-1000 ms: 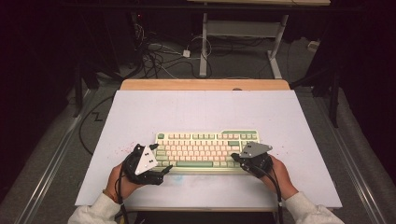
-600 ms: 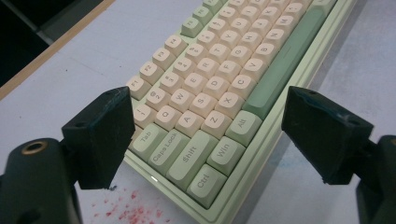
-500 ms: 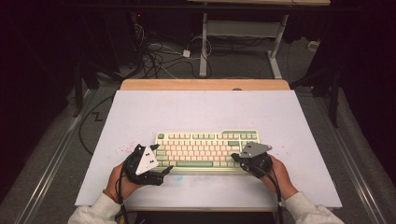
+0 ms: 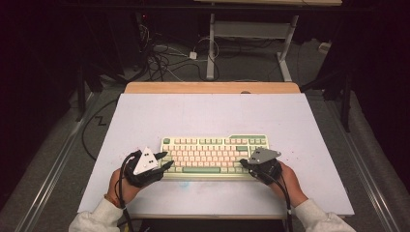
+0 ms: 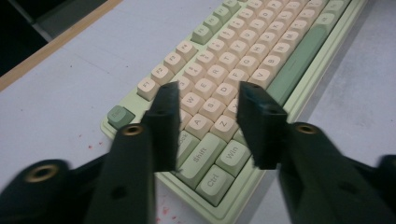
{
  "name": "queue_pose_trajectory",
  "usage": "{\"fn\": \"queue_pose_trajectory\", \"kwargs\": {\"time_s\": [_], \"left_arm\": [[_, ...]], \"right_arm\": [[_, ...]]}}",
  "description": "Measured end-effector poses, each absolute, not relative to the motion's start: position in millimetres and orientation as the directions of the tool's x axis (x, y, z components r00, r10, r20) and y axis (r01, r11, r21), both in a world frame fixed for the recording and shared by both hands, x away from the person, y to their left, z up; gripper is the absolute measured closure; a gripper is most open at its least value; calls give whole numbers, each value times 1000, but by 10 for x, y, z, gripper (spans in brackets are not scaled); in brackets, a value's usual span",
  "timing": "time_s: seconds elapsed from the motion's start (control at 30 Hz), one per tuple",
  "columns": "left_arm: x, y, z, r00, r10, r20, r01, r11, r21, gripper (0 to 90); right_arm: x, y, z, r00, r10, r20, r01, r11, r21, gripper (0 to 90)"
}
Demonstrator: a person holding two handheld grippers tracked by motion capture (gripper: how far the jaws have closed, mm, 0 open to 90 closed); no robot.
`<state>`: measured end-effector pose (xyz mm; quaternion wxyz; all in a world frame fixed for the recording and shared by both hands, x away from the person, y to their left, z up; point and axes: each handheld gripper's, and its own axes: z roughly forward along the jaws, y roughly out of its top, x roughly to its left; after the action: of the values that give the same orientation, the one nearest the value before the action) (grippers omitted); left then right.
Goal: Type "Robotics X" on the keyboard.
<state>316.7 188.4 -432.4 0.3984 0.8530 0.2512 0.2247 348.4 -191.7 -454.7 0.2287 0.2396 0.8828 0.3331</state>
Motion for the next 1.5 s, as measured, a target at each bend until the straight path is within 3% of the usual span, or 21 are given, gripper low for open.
{"fn": "queue_pose_trajectory", "kwargs": {"time_s": [0.07, 0.13, 0.5, 1.5], "left_arm": [[3196, 1886, -4311, 775, 612, 159, 271, -549, 791, 825], [3221, 1874, -4306, 776, 613, 150, 284, -553, 783, 877], [3392, 1638, -4358, 817, 566, 110, 320, -604, 730, 878], [3560, 1393, -4522, 836, 534, 125, 331, -674, 660, 877]], "right_arm": [[3481, -1915, -4548, -779, 576, -247, 270, 664, 698, 900], [3479, -1916, -4549, -779, 577, -247, 270, 663, 698, 900], [3475, -1915, -4552, -778, 578, -249, 269, 663, 699, 900], [3461, -1914, -4558, -774, 579, -256, 264, 664, 700, 900]]}}
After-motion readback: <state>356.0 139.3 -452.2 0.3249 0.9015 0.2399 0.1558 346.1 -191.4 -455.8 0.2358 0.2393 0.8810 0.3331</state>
